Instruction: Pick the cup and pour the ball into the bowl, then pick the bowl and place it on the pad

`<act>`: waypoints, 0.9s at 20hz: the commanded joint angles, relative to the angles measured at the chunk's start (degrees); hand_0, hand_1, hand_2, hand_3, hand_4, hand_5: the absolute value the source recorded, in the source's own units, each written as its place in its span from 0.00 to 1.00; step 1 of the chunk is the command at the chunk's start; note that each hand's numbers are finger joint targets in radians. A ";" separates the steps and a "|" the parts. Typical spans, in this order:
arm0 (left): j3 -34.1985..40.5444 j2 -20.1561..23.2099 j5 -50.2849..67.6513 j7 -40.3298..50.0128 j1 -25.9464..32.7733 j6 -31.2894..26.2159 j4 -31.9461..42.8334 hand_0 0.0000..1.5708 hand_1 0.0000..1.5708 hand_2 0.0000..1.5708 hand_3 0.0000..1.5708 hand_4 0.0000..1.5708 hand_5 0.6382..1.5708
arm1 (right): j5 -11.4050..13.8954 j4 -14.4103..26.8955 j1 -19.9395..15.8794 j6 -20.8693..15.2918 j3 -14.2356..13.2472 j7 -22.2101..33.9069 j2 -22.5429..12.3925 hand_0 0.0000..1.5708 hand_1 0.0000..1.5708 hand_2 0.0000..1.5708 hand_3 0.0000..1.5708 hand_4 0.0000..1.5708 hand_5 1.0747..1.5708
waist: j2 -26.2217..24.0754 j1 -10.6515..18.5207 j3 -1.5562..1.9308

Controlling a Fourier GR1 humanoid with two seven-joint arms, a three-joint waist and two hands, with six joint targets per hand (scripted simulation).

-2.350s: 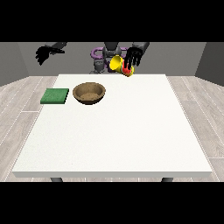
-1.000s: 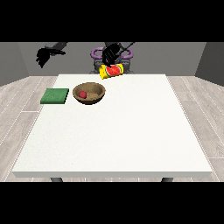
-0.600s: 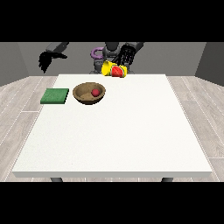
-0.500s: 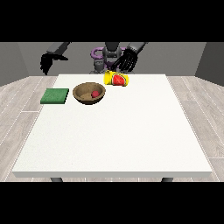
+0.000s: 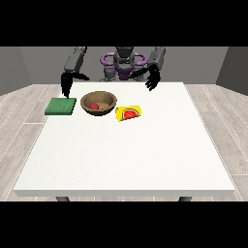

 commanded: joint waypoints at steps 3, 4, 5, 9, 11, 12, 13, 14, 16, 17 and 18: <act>2.99 1.86 9.78 -13.31 7.59 -10.37 -1.99 0.00 0.00 0.00 0.00 0.00 0.99 | 0.71 0.76 -1.96 -6.25 0.74 0.71 4.21 0.00 0.00 0.00 0.00 0.20 1.00 | 0.51 2.58 0.48; 3.95 2.64 10.14 -10.51 4.85 -11.53 -2.72 0.00 0.00 0.00 0.00 0.00 0.99 | 2.59 3.14 -2.42 -8.02 1.57 -2.88 5.57 0.00 0.00 0.00 0.00 0.21 1.00 | 1.60 2.88 0.52; 4.96 3.42 10.45 -12.94 6.73 -12.03 -1.63 0.00 0.00 0.00 0.00 0.00 0.99 | 1.95 3.62 -4.21 -7.78 1.71 -0.58 4.53 0.00 0.00 0.00 0.00 0.21 1.00 | 0.66 1.79 0.51; 5.32 4.68 11.05 -9.81 6.94 -14.65 -5.40 0.00 0.00 0.00 0.00 0.00 0.99 | 1.60 12.53 -5.70 -7.44 0.20 -6.60 3.91 0.00 0.00 0.00 0.00 0.16 0.99 | 0.99 2.98 0.55; 5.88 4.96 10.73 -10.21 7.28 -14.32 -6.71 0.00 0.00 0.00 0.00 0.00 0.99 | 0.53 16.33 -7.87 -6.03 -0.90 -8.18 2.22 0.00 0.00 0.00 0.00 0.16 0.99 | 1.91 3.15 0.55; 5.20 5.99 12.06 -10.66 9.81 -17.10 -9.50 0.00 0.00 0.00 0.00 0.00 0.99 | 0.34 17.55 -6.03 -5.05 -2.78 -11.43 0.11 0.00 0.00 0.00 0.00 0.16 0.99 | 2.08 5.30 0.56; 5.74 6.52 11.71 -9.67 8.11 -16.95 -9.75 0.00 0.00 0.00 0.00 0.00 0.99 | -0.19 19.59 -8.43 -5.72 -3.49 -10.61 -0.61 0.00 0.00 0.00 0.00 0.14 0.99 | 3.63 5.32 0.57; 5.37 6.19 11.36 -6.60 7.07 -17.01 -10.96 0.00 0.00 0.00 0.00 0.00 0.99 | 1.28 20.94 -8.57 -7.00 -1.81 -13.30 1.50 0.00 0.00 0.00 0.00 0.12 0.98 | 2.51 4.62 0.56; 7.90 6.33 11.34 -9.77 7.36 -15.62 -7.82 0.00 0.00 0.00 0.00 0.00 0.99 | 1.47 21.20 -9.11 -6.72 0.30 -11.47 3.02 0.00 0.00 0.00 0.00 0.13 0.98 | 2.21 1.86 0.54; 8.01 6.87 12.03 -12.04 9.95 -17.09 -8.22 0.00 0.00 0.00 0.00 0.00 0.99 | 1.54 22.32 -9.94 -7.35 -0.11 -11.51 2.09 0.00 0.00 0.00 0.00 0.10 0.98 | 2.50 3.09 0.54; 9.01 7.88 13.15 -7.73 7.20 -18.36 -9.61 0.00 0.00 0.00 0.00 0.00 0.99 | 1.24 23.70 -9.42 -4.81 -0.30 -12.20 0.59 0.00 0.00 0.00 0.00 0.07 0.99 | 2.25 2.28 0.55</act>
